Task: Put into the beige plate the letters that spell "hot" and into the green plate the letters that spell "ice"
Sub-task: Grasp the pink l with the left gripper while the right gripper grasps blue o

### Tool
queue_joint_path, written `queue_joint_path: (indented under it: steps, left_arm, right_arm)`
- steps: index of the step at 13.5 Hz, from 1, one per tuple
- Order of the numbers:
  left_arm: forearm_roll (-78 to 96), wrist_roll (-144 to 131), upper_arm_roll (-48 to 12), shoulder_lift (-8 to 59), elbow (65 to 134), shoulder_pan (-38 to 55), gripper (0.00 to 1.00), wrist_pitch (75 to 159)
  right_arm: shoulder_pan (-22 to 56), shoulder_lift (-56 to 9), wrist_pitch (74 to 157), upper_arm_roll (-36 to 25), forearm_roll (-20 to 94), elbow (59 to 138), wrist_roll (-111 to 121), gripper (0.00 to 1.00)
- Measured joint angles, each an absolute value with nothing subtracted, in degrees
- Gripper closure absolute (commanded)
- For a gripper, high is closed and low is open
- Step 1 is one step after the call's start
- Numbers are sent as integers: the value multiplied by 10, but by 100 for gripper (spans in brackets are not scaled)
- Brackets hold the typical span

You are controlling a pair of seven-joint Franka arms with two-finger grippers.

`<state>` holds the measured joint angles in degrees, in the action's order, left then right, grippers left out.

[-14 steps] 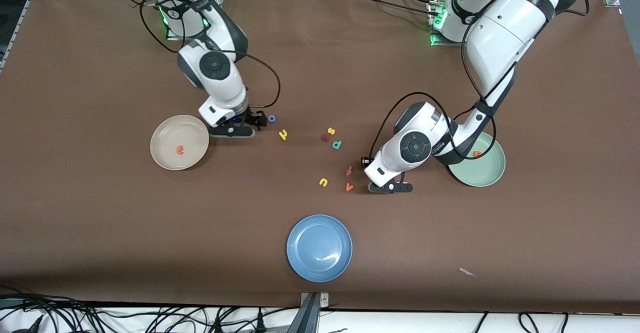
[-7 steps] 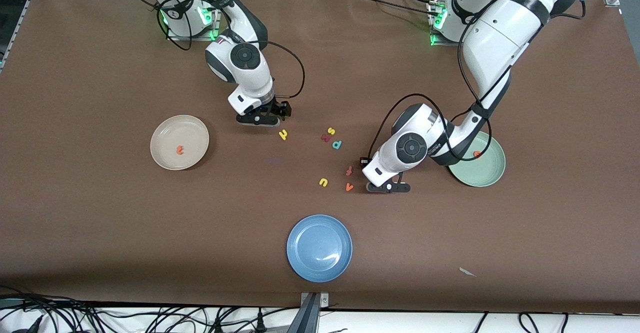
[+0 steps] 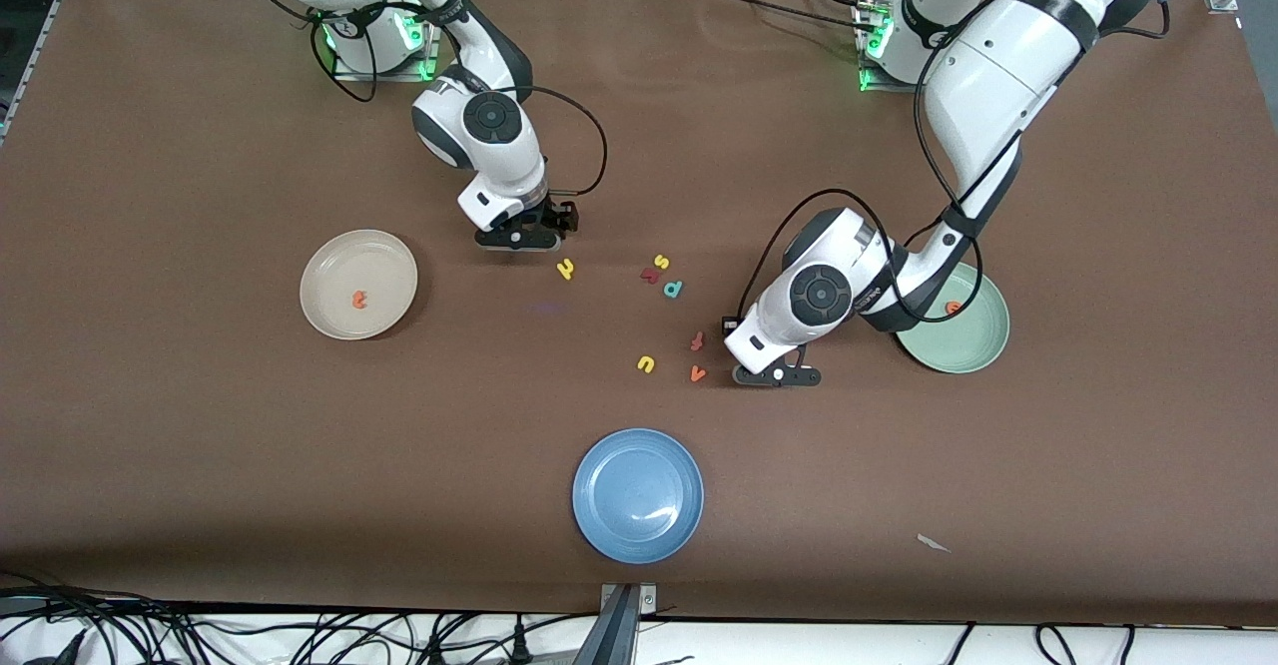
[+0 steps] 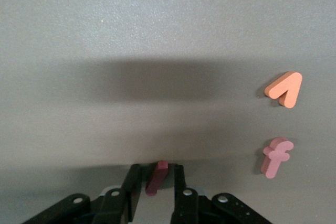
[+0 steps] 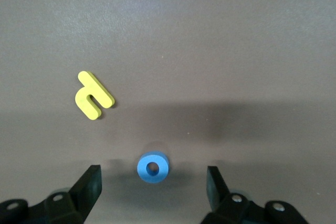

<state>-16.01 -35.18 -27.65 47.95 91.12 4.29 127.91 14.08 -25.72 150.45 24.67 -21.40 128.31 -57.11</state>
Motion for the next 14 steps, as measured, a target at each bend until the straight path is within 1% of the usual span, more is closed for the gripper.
queue_joint_path:
  steps: [1,2,3,6,8,10,12,14]
  left_arm:
    - [-160,-356,-276,480,911,43,88,1279]
    - [-160,-357,-276,480,911,43,95,1279]
    - [-160,-358,-276,480,911,43,100,1279]
    - [-160,-361,-276,480,911,45,100,1279]
    - [-160,-366,-276,480,908,45,100,1279]
    - [-160,-369,-275,476,895,38,100,1272]
    - [-152,-368,-280,457,877,16,100,1212]
    - [-142,-344,-293,414,869,-22,100,1122]
  right_arm:
    - [141,-258,1507,247,-215,1285,-571,13]
    - [141,-259,1507,246,-215,1285,-571,16]
    - [141,-259,1508,246,-217,1286,-571,17]
    - [141,-260,1508,246,-226,1286,-571,24]
    - [141,-260,1508,246,-227,1286,-571,25]
    - [141,-262,1508,246,-229,1287,-571,27]
    - [141,-265,1508,246,-234,1288,-571,29]
    - [141,-267,1508,246,-237,1288,-571,36]
